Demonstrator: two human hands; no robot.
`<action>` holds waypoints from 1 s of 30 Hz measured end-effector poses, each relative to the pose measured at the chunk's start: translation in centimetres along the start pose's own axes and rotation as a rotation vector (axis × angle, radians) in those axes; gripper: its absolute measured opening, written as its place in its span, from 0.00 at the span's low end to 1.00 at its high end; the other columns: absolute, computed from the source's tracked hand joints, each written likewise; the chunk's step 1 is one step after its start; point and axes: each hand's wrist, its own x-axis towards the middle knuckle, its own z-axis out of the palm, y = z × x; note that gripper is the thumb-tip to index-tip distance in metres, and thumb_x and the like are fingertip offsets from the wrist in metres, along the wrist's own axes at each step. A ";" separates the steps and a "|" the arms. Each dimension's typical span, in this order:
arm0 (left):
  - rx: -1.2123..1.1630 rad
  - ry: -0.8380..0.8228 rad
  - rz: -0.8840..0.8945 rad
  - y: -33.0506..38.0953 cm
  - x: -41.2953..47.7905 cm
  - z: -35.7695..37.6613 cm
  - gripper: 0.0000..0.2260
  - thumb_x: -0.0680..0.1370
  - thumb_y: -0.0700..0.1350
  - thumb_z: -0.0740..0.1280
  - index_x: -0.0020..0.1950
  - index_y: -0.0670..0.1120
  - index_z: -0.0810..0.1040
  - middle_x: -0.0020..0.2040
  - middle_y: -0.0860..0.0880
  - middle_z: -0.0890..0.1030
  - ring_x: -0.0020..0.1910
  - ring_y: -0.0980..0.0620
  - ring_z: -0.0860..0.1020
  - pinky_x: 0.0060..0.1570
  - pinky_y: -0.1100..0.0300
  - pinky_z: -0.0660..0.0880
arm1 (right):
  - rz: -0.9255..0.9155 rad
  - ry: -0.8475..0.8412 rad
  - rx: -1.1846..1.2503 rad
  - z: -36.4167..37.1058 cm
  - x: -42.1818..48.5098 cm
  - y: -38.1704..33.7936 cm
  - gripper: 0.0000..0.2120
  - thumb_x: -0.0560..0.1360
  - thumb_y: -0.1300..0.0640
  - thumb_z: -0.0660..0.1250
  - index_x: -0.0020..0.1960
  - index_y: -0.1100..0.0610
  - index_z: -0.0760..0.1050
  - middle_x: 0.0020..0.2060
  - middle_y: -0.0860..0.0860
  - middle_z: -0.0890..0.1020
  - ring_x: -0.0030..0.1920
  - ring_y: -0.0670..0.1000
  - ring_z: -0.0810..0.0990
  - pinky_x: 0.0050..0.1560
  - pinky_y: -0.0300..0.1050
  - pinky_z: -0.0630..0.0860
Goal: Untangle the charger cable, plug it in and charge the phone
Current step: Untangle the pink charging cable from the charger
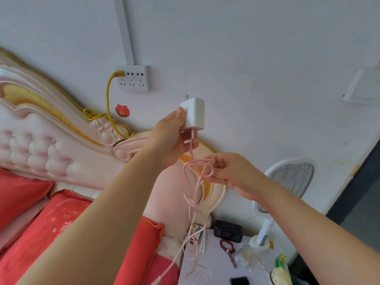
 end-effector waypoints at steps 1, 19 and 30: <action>0.018 0.002 0.007 0.0 0.0 -0.1 0.13 0.82 0.50 0.53 0.52 0.44 0.74 0.37 0.45 0.73 0.31 0.51 0.69 0.27 0.62 0.73 | -0.046 0.071 -0.175 0.0 0.1 0.0 0.10 0.73 0.73 0.62 0.52 0.65 0.76 0.38 0.54 0.80 0.34 0.43 0.82 0.36 0.32 0.78; 0.200 0.203 0.106 0.7 0.4 -4.4 0.10 0.81 0.48 0.55 0.47 0.48 0.75 0.36 0.46 0.73 0.28 0.53 0.71 0.26 0.61 0.74 | -0.096 1.018 0.270 -8.8 -0.6 0.9 0.13 0.74 0.51 0.66 0.34 0.55 0.72 0.18 0.46 0.74 0.16 0.41 0.70 0.16 0.31 0.59; -0.177 0.196 0.150 2.5 1.1 -2.3 0.13 0.81 0.50 0.55 0.51 0.42 0.73 0.30 0.46 0.76 0.24 0.52 0.71 0.25 0.62 0.70 | 0.320 0.707 -0.182 -7.0 -1.5 11.1 0.15 0.76 0.51 0.63 0.35 0.59 0.74 0.25 0.53 0.76 0.19 0.46 0.68 0.18 0.33 0.61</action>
